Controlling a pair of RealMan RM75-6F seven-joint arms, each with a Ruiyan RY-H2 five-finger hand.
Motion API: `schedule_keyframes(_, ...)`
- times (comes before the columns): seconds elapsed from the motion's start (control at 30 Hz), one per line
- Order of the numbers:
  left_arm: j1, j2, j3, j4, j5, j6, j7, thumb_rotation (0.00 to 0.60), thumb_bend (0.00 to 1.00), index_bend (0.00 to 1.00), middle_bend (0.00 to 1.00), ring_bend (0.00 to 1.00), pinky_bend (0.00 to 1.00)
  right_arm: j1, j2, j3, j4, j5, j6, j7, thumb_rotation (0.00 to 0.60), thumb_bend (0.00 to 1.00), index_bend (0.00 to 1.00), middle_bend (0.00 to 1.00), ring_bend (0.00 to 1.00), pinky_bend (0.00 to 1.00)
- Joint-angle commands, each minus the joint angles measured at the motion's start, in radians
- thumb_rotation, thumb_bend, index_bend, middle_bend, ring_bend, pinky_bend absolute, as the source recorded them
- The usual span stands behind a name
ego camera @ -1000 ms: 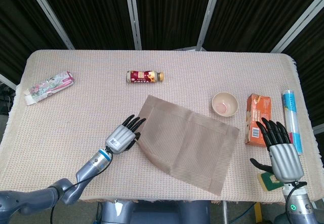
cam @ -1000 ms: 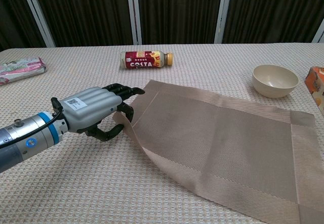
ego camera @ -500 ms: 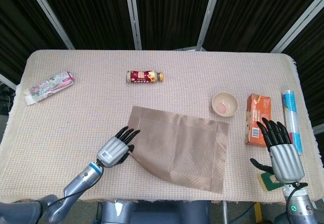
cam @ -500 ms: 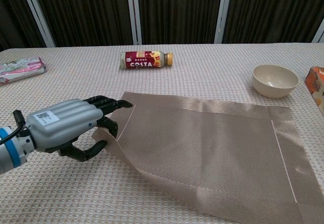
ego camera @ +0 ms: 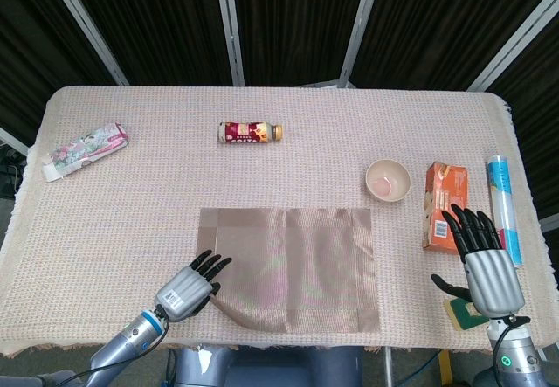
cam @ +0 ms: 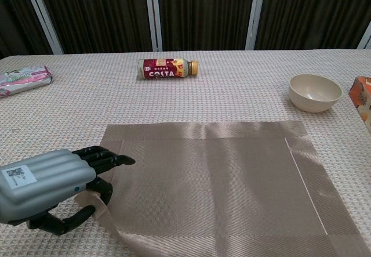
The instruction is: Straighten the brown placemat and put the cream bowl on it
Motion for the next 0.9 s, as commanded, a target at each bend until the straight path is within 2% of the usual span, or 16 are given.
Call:
schedule_keyframes(0.03, 0.01, 0.011, 0.007, -0.004, -0.001, 0.008, 0.006, 0.6, 0.59, 0.69, 0.0, 0.0, 0.0, 0.0, 0.001, -0.001, -0.001, -0.002, -0.001, 0.002, 0.6, 0.0, 0.0, 0.0, 0.0, 0.0)
schedule_keyframes(0.7, 0.066, 0.061, 0.048, 0.005, 0.044, 0.039, -0.024, 0.6, 0.59, 0.68, 0.0, 0.0, 0.0, -0.007, 0.005, 0.001, -0.006, -0.011, 0.005, 0.003, 0.6, 0.0, 0.0, 0.0, 0.0, 0.0)
schedule_keyframes(0.73, 0.067, 0.062, 0.048, 0.005, 0.045, 0.04, -0.025, 0.6, 0.56, 0.64, 0.0, 0.0, 0.0, -0.007, 0.005, 0.001, -0.006, -0.012, 0.005, 0.004, 0.6, 0.0, 0.0, 0.0, 0.0, 0.0)
schedule_keyframes(0.8, 0.071, 0.068, 0.05, 0.008, 0.05, 0.044, -0.025, 0.6, 0.37, 0.4, 0.0, 0.0, 0.0, -0.007, 0.006, 0.001, -0.007, -0.012, 0.006, 0.006, 0.6, 0.0, 0.0, 0.0, 0.0, 0.0)
schedule_keyframes(0.83, 0.072, 0.074, 0.052, 0.007, 0.051, 0.042, -0.026, 0.6, 0.2, 0.21, 0.0, 0.0, 0.0, -0.007, 0.006, 0.002, -0.007, -0.011, 0.006, 0.007, 0.6, 0.0, 0.0, 0.0, 0.0, 0.0)
schedule_keyframes(0.87, 0.072, 0.078, 0.053, 0.005, 0.051, 0.039, -0.028, 0.6, 0.08, 0.06, 0.0, 0.0, 0.0, -0.007, 0.006, 0.003, -0.007, -0.011, 0.006, 0.007, 0.6, 0.0, 0.0, 0.0, 0.0, 0.0)
schedule_keyframes(0.9, 0.072, 0.087, 0.055, 0.0, 0.052, 0.036, -0.037, 0.6, 0.04, 0.02, 0.0, 0.0, 0.0, -0.007, 0.007, 0.003, -0.007, -0.01, 0.005, 0.008, 0.6, 0.0, 0.0, 0.0, 0.0, 0.0)
